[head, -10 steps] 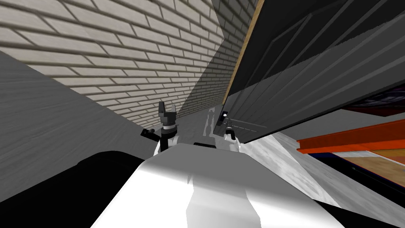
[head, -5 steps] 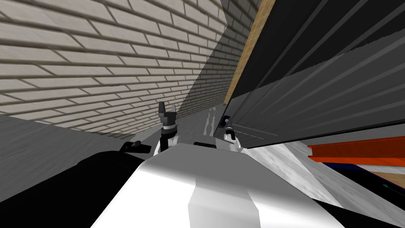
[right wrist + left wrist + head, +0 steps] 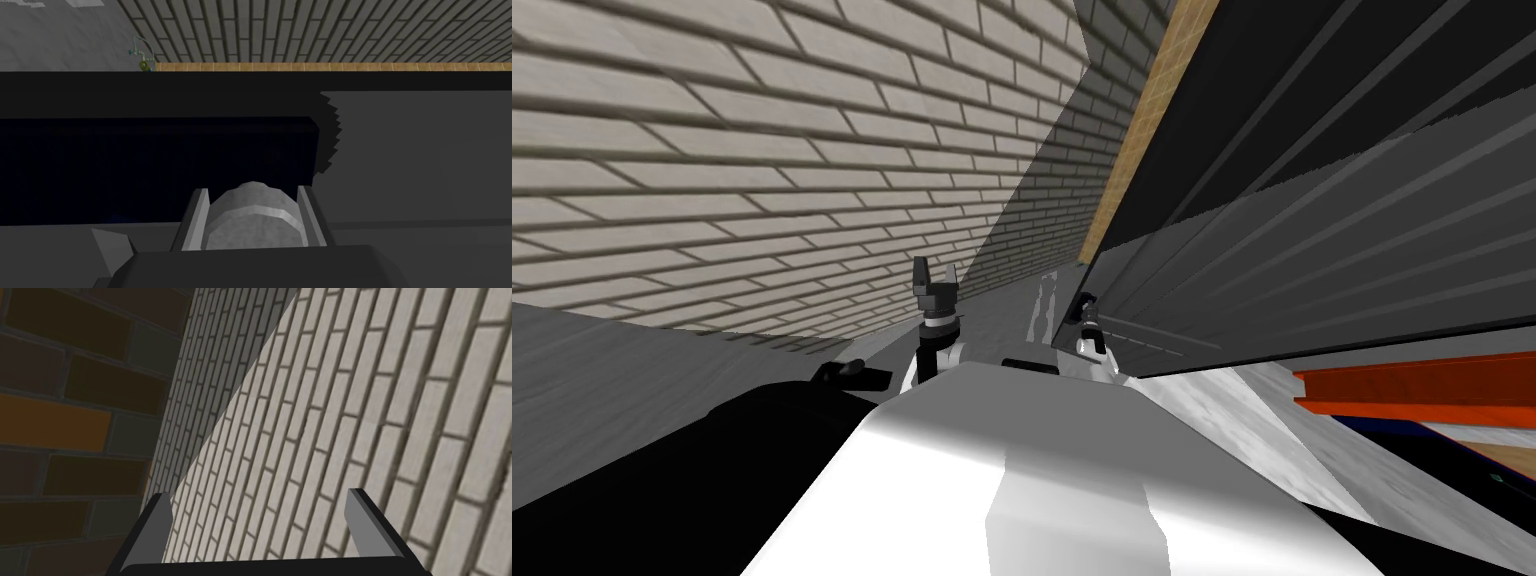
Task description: Push the door open
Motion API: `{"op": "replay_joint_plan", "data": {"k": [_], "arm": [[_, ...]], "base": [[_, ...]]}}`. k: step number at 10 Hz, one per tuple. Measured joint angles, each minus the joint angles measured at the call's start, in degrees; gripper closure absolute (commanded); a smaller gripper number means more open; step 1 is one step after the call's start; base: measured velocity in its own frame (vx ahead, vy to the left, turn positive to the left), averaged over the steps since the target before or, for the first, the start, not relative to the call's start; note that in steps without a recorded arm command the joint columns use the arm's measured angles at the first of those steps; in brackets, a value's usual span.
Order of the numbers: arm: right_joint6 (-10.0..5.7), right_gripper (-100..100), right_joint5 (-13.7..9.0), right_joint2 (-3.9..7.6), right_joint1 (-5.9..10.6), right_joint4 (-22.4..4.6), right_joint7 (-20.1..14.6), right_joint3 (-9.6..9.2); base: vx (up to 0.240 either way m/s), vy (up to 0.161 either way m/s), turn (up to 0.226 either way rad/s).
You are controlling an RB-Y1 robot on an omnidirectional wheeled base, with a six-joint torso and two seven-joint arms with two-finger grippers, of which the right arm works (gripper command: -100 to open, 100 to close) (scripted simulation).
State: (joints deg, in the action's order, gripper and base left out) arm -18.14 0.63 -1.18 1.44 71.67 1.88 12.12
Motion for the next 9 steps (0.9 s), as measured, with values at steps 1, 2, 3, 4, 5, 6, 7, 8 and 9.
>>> {"op": "replay_joint_plan", "data": {"k": [1,2,3,4,5,6,7,8,9], "arm": [[0.03,100,0.02,-0.02,-0.03,-0.03,0.02,-0.03],[0.03,100,0.02,-0.03,-0.06,-0.05,0.03,-0.05],[0.02,100,0.01,-0.04,-0.07,-0.05,0.01,-0.05],[0.12,100,-0.05,0.24,0.01,-0.61,0.2,0.39],[0.54,100,-0.14,0.65,-0.83,0.04,0.23,0.64],[0.91,100,-0.34,1.3,-0.86,0.23,0.14,1.16],[1.67,100,-0.46,1.62,-1.16,1.36,0.16,1.71],[1.49,100,-0.65,2.1,-0.81,0.92,0.17,2.36],[1.21,100,-0.79,2.25,-0.86,0.89,0.21,2.96]], "base": [[0.0,0.0,0.0],[0.0,0.0,0.0],[0.119,0.047,-0.04],[0.198,0.077,-0.061],[0.177,0.073,-0.045],[0.181,0.073,-0.051],[0.2,0.048,-0.052],[0.215,0.042,-0.049],[0.181,0.052,-0.054]]}}
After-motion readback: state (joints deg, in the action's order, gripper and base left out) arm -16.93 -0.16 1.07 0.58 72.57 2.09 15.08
